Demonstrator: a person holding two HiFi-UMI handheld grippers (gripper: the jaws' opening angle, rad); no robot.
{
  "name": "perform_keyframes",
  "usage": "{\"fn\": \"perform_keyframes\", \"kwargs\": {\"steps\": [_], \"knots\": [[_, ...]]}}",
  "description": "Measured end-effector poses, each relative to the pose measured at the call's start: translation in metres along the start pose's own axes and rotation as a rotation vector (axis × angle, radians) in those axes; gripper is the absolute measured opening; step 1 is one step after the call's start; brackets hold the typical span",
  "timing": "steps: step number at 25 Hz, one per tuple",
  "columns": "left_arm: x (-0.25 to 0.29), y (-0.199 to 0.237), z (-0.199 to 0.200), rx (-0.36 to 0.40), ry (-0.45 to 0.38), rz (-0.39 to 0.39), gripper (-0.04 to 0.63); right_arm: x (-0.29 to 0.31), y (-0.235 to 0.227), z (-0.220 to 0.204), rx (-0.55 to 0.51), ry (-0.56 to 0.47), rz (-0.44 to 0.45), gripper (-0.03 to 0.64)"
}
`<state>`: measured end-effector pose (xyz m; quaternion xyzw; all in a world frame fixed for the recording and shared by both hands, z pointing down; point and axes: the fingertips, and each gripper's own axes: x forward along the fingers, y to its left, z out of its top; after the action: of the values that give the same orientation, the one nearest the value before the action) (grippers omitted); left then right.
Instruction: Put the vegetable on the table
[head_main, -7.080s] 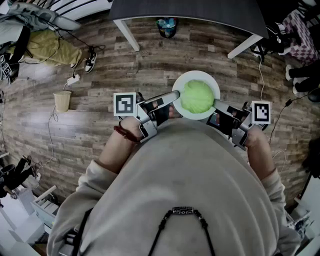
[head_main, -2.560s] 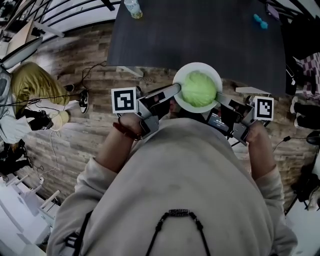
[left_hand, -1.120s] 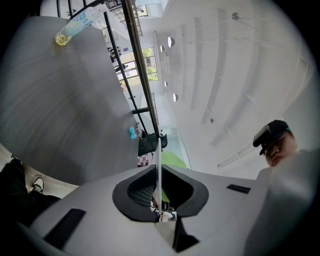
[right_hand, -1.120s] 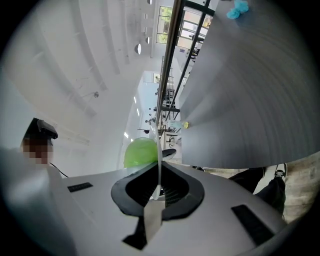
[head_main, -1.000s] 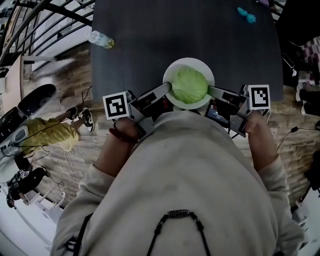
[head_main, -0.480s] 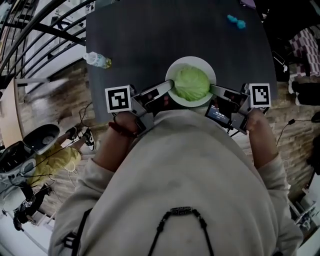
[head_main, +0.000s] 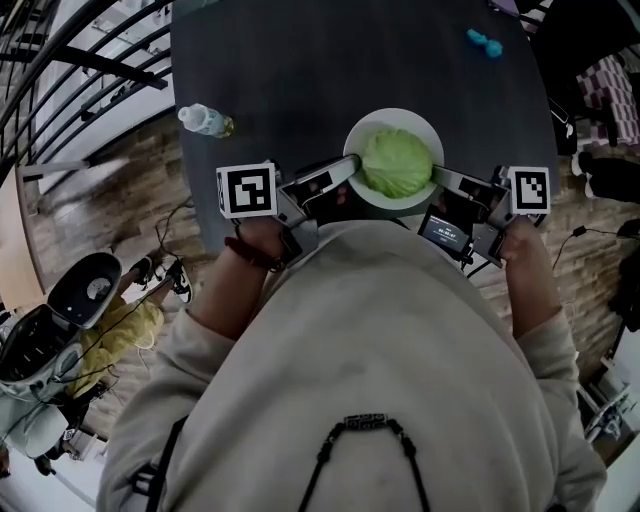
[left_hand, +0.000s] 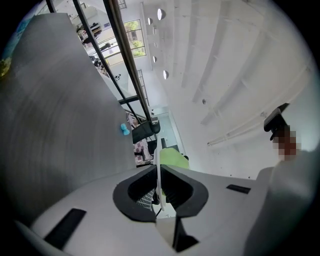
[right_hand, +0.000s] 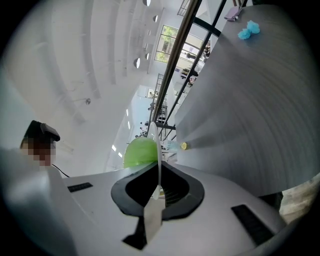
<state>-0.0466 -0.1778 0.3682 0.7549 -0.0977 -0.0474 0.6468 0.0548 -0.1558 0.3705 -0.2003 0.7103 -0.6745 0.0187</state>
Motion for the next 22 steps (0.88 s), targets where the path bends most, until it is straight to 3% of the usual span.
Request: {"fn": "perform_keyframes", "kwargs": {"steps": [7,10,22], "knots": [[-0.012,0.008,0.008,-0.024,-0.004,-0.001,0.028,0.017,-0.002,0.003,0.0,0.011,-0.014,0.026],[-0.014,0.013,0.011,0.0,-0.01,0.024,0.028,0.02,-0.005,0.006,0.005,0.027,-0.013,0.026],[-0.019,0.026,0.025,0.006,-0.096,0.085,0.026,0.036,-0.016,0.024,0.0,0.126,0.011,0.026]]}}
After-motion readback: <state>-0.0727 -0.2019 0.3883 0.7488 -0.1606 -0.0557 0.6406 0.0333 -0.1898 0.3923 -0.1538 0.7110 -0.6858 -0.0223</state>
